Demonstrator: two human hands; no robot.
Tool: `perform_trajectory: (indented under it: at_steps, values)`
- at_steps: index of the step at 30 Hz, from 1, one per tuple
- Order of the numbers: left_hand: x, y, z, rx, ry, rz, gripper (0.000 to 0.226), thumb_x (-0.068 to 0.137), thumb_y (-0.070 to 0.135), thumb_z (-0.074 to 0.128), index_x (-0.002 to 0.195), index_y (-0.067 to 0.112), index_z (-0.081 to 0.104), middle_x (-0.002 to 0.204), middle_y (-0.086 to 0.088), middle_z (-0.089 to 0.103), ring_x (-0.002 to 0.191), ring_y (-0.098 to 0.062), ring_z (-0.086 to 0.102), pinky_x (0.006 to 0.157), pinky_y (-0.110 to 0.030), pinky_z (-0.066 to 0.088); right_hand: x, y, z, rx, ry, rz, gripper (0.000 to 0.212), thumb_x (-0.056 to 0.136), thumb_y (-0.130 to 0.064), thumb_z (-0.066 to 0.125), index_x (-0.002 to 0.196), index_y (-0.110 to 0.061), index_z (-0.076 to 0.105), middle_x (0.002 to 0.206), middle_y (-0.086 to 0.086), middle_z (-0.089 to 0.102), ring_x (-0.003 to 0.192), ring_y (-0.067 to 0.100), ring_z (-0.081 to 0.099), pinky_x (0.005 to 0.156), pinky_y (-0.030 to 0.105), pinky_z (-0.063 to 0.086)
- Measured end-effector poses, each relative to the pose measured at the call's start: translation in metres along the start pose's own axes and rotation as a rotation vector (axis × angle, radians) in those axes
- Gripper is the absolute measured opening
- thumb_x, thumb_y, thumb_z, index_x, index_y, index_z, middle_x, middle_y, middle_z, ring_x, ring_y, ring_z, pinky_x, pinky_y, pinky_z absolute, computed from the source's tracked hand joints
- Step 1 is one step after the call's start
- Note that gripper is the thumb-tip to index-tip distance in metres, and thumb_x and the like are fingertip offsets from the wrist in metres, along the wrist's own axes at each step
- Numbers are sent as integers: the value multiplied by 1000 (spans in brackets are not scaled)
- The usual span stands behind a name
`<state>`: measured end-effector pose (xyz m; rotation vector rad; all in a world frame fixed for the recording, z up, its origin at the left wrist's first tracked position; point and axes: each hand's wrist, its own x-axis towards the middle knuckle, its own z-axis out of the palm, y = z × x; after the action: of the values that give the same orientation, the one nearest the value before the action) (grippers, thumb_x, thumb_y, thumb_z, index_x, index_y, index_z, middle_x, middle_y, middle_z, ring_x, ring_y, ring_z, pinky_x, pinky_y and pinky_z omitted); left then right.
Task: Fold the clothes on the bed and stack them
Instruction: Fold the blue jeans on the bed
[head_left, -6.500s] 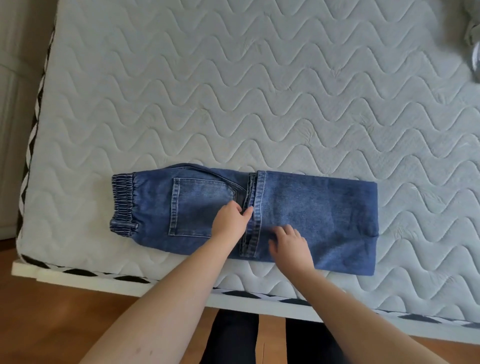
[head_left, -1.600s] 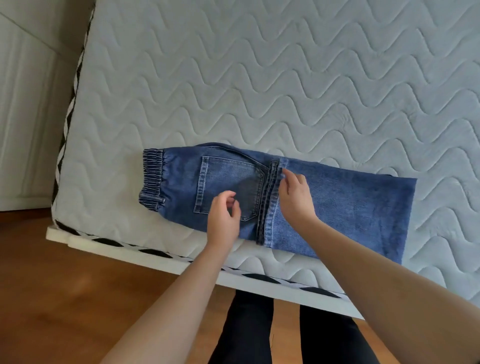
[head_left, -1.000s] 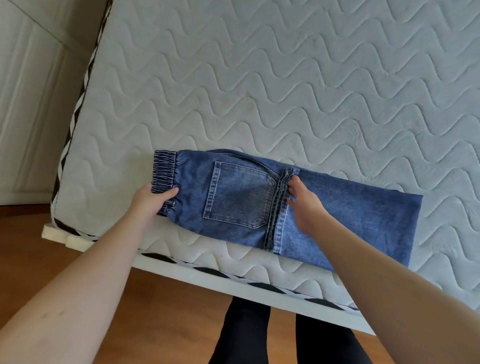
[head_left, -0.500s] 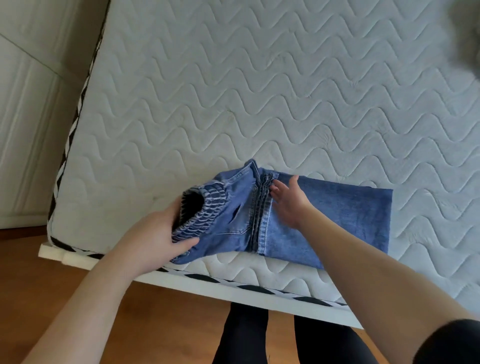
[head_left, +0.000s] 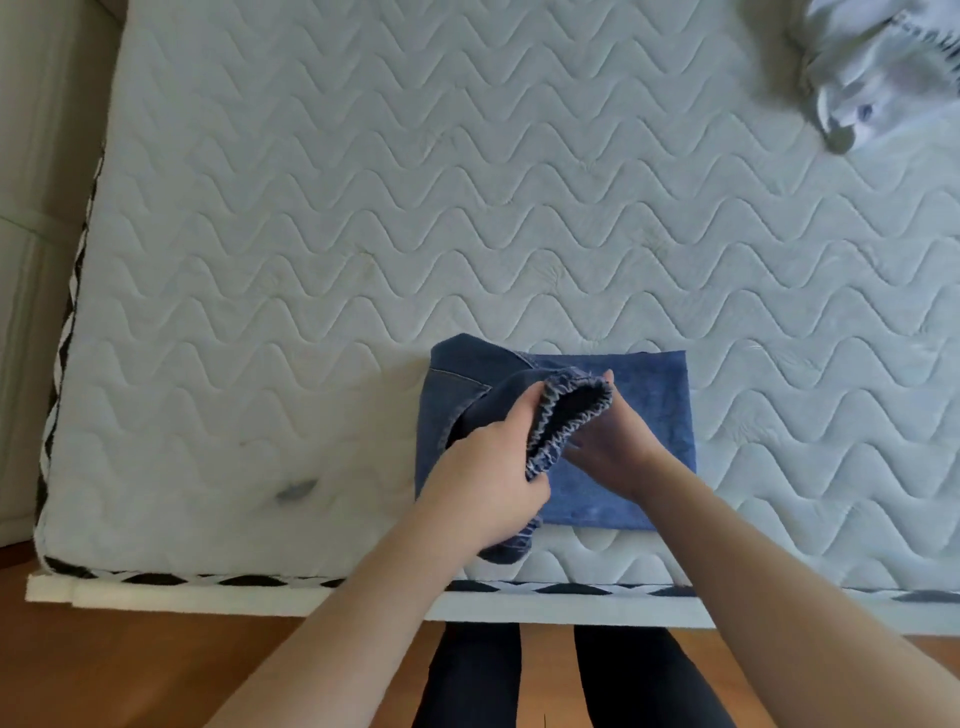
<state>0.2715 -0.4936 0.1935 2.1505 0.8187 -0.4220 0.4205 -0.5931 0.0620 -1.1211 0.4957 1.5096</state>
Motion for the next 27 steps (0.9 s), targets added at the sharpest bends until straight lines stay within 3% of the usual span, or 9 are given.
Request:
perform_trajectory:
  at_steps: [1,5,9,11,15,18,20,23,27]
  values:
    - [13,10,18,33,-6,-9,85,89,28,58,147,51,-1,115,1,68,95,-23,66,77,-34,50,-8,-3,-11,1,-22,-15,51,110,-22,12,148,12,21,152,26,30,109,-13,52,90,9,41]
    - [57,35,79,107,-64,-55,84,93,28,55,154,32,-3,119,-10,64,98,-29,66,83,-41,54,-38,-11,-42,-63,19,-121,78,96,-69,18,138,-13,52,132,8,62,110,22,62,93,38,48]
    - [79,29,109,48,-91,-46,85,94,34,56,155,34,-3,122,-11,65,103,-30,65,86,-42,54,-30,-13,-62,-79,53,-161,83,86,-83,22,134,-26,57,127,1,67,120,18,60,95,41,50]
    - [82,16,114,-93,-154,-36,86,93,36,59,154,41,-1,127,-4,65,111,-26,64,94,-40,51,-25,-13,-59,-87,115,-147,82,74,-88,39,128,-30,61,120,-3,70,114,15,64,91,35,50]
    - [78,-15,110,-247,-314,34,68,96,18,54,153,37,23,146,7,51,133,-11,48,113,-29,35,-13,4,-51,-169,283,-276,64,66,-65,75,119,-32,59,110,0,72,102,20,70,85,40,57]
    - [83,-41,94,-145,-51,107,46,96,9,50,138,26,53,137,7,56,123,-8,53,108,-31,42,-4,11,-56,-478,467,-379,48,76,-44,76,117,-32,54,103,-12,67,99,13,65,86,36,52]
    - [95,-58,77,-85,141,151,44,94,9,53,136,20,54,137,2,54,122,-11,52,109,-35,41,-2,10,-61,-601,508,-412,34,82,-34,72,112,-34,54,98,-18,66,96,8,63,84,32,48]
    - [121,-80,50,132,216,218,59,94,20,60,148,11,39,150,-8,43,138,-23,39,118,-38,27,-10,5,-70,-560,393,-409,25,80,-31,74,102,-35,61,93,-12,72,90,8,68,78,31,52]
    - [147,-99,31,302,60,206,67,95,39,58,151,13,33,154,-8,39,143,-25,32,121,-39,15,-29,3,-88,-369,140,-373,40,69,-32,83,106,-25,68,105,6,74,99,28,71,78,37,58]
